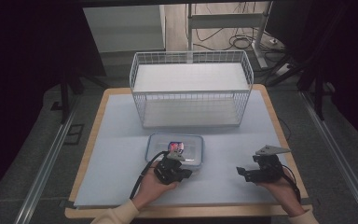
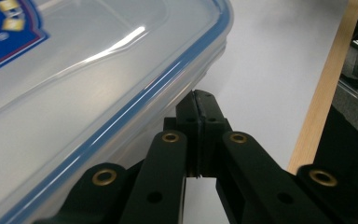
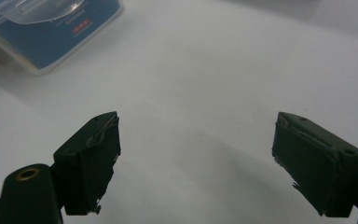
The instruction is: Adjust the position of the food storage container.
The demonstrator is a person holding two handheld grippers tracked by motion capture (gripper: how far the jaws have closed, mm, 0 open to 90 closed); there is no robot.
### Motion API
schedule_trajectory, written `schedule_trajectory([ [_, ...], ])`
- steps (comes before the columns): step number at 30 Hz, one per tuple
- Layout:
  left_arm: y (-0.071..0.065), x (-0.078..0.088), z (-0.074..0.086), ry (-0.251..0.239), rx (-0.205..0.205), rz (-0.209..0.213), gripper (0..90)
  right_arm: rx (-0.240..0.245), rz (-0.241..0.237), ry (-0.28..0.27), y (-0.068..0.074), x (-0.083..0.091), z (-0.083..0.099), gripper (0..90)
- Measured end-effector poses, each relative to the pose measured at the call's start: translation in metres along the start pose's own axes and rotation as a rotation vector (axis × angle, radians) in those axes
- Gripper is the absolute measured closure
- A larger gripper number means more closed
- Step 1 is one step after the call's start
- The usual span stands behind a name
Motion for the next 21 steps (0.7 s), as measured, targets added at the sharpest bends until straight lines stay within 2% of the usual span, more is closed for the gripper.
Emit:
schedule_trajectory([
  [5, 0.000, -0.004, -0.003, 0.003, -0.005, -0.004, 89.7, 0.001, 0.002, 0.001, -0.001, 0.001, 0.000, 15.0],
  [13, 0.003, -0.004, -0.005, -0.008, 0.009, -0.002, 89.6, 0.004, 0.002, 0.004, 0.000, -0.001, 0.001, 15.0],
  [16, 0.002, -0.003, -0.004, -0.008, 0.005, -0.013, 89.5, 0.003, 0.000, 0.002, 0.000, 0.000, 0.001, 15.0],
  [21, -0.008, 0.011, 0.005, -0.024, -0.011, 0.003, 89.2, -0.002, -0.002, 0.001, -0.001, 0.001, 0.000, 15.0],
])
Point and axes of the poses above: each handheld gripper's, and its own axes: x roughly backward along the jaws, z roughly out of its underside, y roughly to its left, the point moved 5 cm from there along -x, roughly forward along the jaws, and after that the axes turned 15 degrees about z, right-handed, at the moved point
